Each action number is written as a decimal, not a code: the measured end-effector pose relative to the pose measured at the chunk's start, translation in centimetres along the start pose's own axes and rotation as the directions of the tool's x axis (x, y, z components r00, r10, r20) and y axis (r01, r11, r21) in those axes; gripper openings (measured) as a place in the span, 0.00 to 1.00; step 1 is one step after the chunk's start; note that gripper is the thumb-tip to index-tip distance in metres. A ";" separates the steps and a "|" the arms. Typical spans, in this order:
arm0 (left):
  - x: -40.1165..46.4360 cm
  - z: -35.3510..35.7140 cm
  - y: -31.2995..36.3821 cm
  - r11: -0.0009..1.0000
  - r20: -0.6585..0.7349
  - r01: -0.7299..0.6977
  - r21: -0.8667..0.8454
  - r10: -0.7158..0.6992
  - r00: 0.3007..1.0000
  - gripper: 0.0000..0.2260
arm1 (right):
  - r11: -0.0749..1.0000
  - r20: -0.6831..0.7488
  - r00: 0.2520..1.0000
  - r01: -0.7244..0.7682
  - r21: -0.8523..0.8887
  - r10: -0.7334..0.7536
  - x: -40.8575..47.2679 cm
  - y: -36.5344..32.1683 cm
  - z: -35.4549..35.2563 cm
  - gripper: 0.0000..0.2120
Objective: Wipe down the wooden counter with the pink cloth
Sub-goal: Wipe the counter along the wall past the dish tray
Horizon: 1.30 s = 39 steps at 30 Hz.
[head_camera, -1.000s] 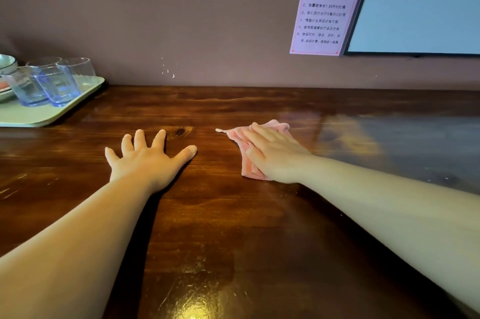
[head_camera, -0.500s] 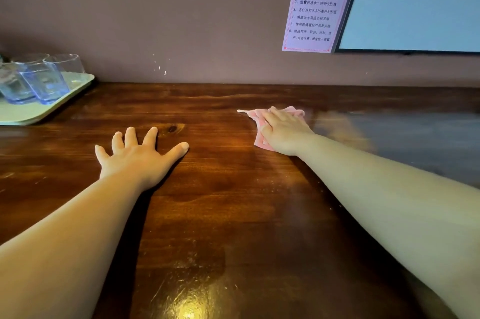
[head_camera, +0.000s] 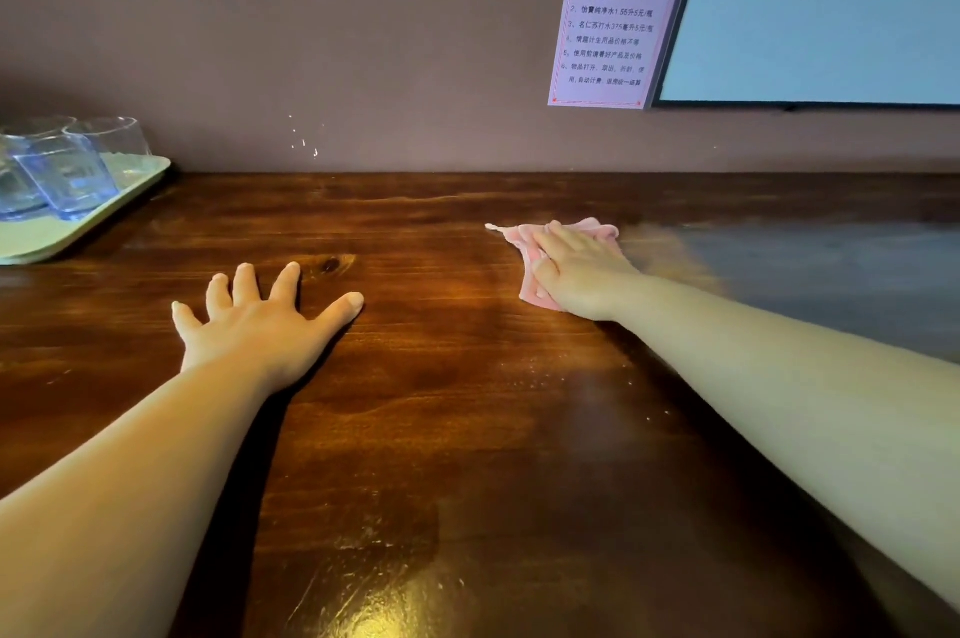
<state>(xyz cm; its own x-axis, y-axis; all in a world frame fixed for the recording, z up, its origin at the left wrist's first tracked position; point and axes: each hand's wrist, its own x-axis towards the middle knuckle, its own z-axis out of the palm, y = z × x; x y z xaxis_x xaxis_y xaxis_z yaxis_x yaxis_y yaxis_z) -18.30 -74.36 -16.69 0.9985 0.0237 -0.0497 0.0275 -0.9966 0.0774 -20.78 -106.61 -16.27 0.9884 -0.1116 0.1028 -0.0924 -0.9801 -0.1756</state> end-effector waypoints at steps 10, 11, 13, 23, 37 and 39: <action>0.7 0.7 -0.5 0.999 -0.028 0.032 -0.013 -0.033 0.999 0.54 | 0.989 -0.002 0.995 -0.103 -0.109 0.104 1.4 1.9 -1.4 0.23; 0.7 0.8 -0.4 0.999 -0.034 0.033 -0.006 -0.033 0.999 0.53 | 0.989 0.006 0.996 -0.088 -0.117 0.090 0.8 2.1 -1.1 0.24; 0.8 1.0 -0.4 1.000 -0.045 0.029 0.000 -0.028 0.999 0.53 | 0.997 0.027 0.999 -0.022 -0.069 0.023 -1.1 3.0 -0.3 0.26; 0.6 0.7 -0.3 1.000 -0.047 0.018 -0.002 -0.018 0.999 0.52 | 0.984 0.010 0.994 -0.105 -0.142 0.107 0.1 4.7 -1.6 0.24; 1.7 1.5 -0.7 0.999 -0.056 0.029 -0.037 -0.031 0.998 0.55 | 0.997 0.095 0.995 -0.016 -0.073 0.023 -4.3 5.0 -1.3 0.26; 2.4 1.8 -0.8 0.998 -0.059 0.020 -0.065 -0.024 0.998 0.56 | 0.998 0.105 0.994 0.044 -0.034 -0.040 -5.1 5.4 -1.2 0.26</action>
<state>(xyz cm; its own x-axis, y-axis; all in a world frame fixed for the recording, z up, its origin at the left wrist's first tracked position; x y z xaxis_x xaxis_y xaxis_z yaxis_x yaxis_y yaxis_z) -16.02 -73.60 -18.62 0.9986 0.0525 0.0070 0.0510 -0.9887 0.1408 -26.51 -111.56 -16.58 0.9985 -0.0547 0.0062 -0.0533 -0.9891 -0.1371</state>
